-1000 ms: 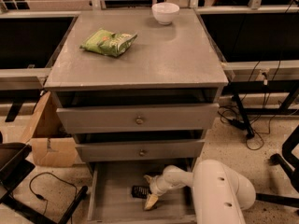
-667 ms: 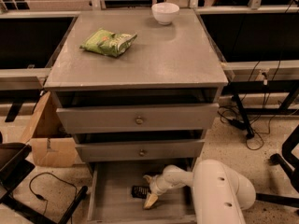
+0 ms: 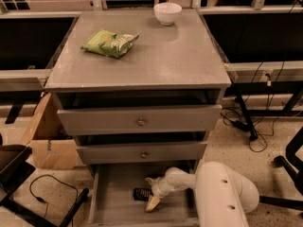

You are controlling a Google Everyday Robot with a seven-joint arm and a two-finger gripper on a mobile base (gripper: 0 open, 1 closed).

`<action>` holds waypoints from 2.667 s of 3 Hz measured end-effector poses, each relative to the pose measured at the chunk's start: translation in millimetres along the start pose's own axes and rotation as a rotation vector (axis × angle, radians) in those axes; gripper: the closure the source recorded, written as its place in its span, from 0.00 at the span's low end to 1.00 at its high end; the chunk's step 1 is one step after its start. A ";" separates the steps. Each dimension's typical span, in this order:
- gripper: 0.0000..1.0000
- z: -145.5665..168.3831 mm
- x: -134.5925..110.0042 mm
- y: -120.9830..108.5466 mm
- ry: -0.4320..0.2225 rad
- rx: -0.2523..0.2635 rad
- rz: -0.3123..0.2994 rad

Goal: Pick rxbar chocolate from bottom drawer and place on counter

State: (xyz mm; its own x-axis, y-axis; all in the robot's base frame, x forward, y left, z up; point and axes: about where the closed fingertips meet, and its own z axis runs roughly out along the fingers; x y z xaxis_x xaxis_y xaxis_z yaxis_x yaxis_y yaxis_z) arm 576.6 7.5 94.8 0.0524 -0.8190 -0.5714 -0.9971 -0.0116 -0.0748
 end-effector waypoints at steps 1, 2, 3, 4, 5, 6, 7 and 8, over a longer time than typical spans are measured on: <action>1.00 -7.3 -5.1 -0.7 0.000 0.000 0.000; 1.00 -14.2 -9.9 -1.3 0.000 0.000 0.000; 1.00 -34.9 -18.9 -1.2 -0.008 0.027 -0.008; 1.00 -78.2 -36.3 0.7 -0.019 0.066 -0.036; 1.00 -137.6 -48.4 9.5 -0.014 0.069 -0.055; 1.00 -212.3 -61.6 31.0 0.008 0.050 -0.089; 1.00 -277.3 -75.5 59.9 0.079 0.008 -0.105; 1.00 -360.6 -91.4 52.0 0.159 0.010 -0.093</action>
Offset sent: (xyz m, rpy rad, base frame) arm 0.0009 -0.0099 0.0822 0.1131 -0.0857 -0.0524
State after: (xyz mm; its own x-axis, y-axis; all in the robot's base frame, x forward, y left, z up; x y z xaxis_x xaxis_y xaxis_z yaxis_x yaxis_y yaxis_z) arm 500.2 -125.1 437.8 0.1344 -0.8951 -0.4252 -0.9877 -0.0864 -0.1302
